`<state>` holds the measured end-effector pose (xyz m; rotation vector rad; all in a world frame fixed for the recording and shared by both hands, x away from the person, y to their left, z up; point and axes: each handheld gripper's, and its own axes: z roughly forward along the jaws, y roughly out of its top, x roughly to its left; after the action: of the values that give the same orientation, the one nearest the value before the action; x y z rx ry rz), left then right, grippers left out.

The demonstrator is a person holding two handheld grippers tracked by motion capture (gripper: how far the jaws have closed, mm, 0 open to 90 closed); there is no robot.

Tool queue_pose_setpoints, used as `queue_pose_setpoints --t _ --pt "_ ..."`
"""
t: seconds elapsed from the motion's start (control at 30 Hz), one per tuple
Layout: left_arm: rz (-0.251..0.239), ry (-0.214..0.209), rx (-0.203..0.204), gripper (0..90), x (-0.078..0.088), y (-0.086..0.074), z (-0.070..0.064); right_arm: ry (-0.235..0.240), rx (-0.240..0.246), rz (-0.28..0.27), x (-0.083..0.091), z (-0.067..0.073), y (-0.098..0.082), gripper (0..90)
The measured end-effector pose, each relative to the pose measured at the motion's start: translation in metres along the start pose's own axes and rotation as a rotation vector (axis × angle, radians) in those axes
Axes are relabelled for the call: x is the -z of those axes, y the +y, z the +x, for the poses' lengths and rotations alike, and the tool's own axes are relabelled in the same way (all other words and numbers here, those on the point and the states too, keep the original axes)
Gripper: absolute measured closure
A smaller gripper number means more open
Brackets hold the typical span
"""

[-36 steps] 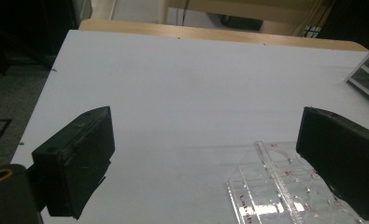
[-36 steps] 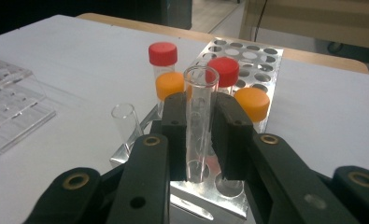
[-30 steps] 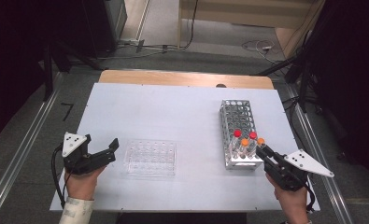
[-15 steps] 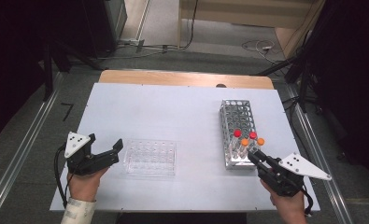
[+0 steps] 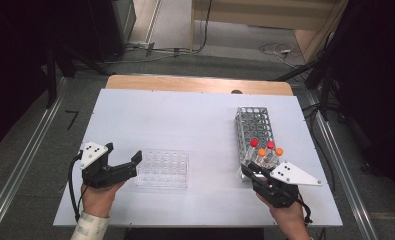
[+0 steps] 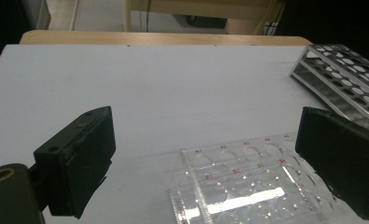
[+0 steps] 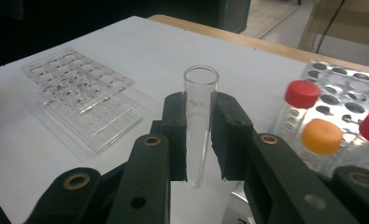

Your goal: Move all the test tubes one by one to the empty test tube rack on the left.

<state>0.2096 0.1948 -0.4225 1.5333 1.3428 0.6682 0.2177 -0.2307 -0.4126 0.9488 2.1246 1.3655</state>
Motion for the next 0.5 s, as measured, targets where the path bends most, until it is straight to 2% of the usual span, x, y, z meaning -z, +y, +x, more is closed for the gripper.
queue_pose_setpoints --t 0.1,0.3,0.33,0.4,0.5 --pt "0.005 -0.018 -0.013 5.7 -0.002 0.001 -0.006 0.011 0.004 0.002 -0.005 0.002 0.002 73.3" --pt "-0.002 -0.069 -0.041 7.0 -0.007 0.007 -0.024 0.042 0.032 0.021 -0.028 0.012 0.008 73.3" --pt "-0.003 -0.091 -0.056 7.2 -0.009 0.01 -0.032 0.046 0.036 0.024 -0.03 0.014 0.009 73.3" --pt "0.002 -0.105 -0.064 8.0 -0.011 0.011 -0.037 0.053 0.041 0.024 -0.036 0.017 0.01 73.3" --pt "0.007 -0.163 -0.079 8.9 -0.015 0.014 -0.05 0.069 0.045 0.027 -0.045 0.022 0.01 73.3"
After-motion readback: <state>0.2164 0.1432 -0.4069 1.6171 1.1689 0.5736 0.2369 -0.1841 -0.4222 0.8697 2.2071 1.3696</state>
